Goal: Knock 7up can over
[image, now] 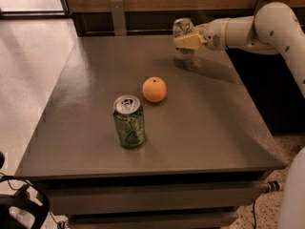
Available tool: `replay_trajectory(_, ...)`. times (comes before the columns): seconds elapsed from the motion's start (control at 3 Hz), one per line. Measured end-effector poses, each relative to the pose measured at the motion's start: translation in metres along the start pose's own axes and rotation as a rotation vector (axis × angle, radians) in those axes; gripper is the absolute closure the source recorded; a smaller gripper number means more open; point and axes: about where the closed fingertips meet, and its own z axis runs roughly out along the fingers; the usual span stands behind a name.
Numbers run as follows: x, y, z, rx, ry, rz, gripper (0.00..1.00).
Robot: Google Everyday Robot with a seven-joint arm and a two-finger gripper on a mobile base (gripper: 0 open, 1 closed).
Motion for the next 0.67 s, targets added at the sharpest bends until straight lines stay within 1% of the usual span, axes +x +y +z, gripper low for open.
replay_trajectory(0.33, 0.002, -0.005, -0.017, 0.04, 0.095, 0.002, 1.0)
replay_trajectory(0.67, 0.007, -0.006, -0.034, 0.08, 0.186, 0.006, 1.0)
